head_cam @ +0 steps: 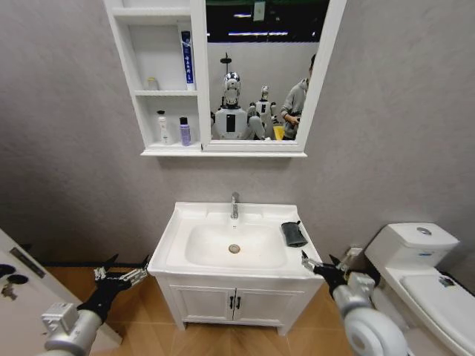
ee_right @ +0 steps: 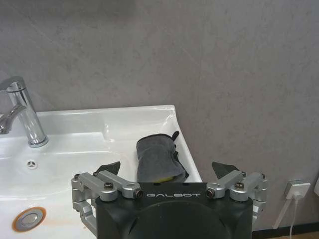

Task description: Move facial cleanser and shampoo from washbasin to cabinet, then wipe washbasin with towel.

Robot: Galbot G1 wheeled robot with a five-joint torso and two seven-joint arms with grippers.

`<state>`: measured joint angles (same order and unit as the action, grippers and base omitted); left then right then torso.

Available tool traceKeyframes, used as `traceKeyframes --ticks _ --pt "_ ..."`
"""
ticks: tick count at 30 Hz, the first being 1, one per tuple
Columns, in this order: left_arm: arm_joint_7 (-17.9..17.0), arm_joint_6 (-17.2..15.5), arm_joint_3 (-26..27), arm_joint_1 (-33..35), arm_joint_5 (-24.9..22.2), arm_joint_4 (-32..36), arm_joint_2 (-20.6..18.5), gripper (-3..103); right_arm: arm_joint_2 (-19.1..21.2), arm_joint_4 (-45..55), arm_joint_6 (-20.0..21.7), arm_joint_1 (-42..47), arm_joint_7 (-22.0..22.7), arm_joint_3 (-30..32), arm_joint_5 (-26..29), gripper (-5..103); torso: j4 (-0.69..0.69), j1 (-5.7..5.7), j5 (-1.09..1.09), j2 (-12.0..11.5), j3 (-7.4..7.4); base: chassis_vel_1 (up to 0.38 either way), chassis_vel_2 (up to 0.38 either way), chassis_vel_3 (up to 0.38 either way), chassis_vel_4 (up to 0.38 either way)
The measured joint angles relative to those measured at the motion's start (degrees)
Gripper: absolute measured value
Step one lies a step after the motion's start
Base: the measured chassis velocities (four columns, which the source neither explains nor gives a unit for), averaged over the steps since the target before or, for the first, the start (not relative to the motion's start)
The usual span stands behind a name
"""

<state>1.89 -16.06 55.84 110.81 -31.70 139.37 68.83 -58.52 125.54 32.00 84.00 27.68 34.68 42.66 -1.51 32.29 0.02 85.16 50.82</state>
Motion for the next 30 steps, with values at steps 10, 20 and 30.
traceKeyframes --ticks 10,20,30 --pt "0.0 0.0 0.0 0.0 0.0 0.0 0.0 100 3.0 -17.0 4.7 -21.7 3.0 -12.0 6.5 100 0.02 0.0 -0.02 0.0 0.01 0.0 0.0 0.0 0.0" --pt "0.0 0.0 0.0 0.0 0.0 0.0 0.0 100 1.9 -27.4 6.2 -33.8 8.2 -22.7 11.8 100 0.01 0.0 -0.03 0.0 -0.01 0.0 0.0 0.0 0.0" --pt "0.0 0.0 0.0 0.0 0.0 0.0 0.0 100 4.1 -29.9 5.8 -34.6 8.8 -22.2 12.3 100 0.0 -0.01 -0.03 0.0 -0.01 0.0 0.0 0.0 0.0"
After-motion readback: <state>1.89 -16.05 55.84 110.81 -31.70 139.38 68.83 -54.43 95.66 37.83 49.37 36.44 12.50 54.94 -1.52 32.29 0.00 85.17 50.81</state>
